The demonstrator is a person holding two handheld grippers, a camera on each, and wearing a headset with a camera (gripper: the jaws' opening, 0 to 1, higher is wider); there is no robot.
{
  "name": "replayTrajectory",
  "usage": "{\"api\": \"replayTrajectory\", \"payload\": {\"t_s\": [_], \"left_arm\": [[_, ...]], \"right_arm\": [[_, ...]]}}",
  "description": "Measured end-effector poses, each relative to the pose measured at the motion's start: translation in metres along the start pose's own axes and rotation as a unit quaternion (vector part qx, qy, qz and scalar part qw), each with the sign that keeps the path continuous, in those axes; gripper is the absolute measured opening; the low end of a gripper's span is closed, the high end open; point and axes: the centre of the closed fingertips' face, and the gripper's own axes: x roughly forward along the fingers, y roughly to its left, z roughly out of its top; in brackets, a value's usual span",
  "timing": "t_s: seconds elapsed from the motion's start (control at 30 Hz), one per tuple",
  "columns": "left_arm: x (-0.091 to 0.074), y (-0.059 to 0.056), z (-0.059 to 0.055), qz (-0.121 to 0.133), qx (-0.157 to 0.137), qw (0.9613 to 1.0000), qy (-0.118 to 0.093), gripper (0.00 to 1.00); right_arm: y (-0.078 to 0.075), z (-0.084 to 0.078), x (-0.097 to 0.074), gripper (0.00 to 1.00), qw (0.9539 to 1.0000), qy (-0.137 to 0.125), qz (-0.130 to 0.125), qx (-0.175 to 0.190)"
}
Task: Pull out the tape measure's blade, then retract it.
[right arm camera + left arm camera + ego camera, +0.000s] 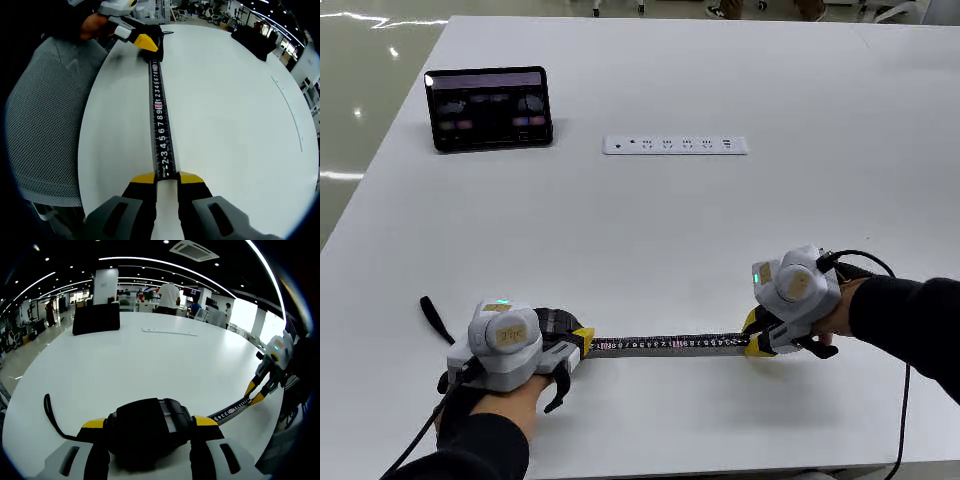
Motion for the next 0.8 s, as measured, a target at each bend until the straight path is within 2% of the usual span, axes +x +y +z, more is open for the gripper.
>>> {"api": "replayTrajectory", "payload": {"t_s": [0.8], "left_arm": [[-0.001,-0.001,-0.001,-0.009,-0.006,0.9999,0.005,0.61]], "right_arm": [[0.000,0.013,0.005,0.11,0.9997,-0.009,-0.003,-0.024]]}}
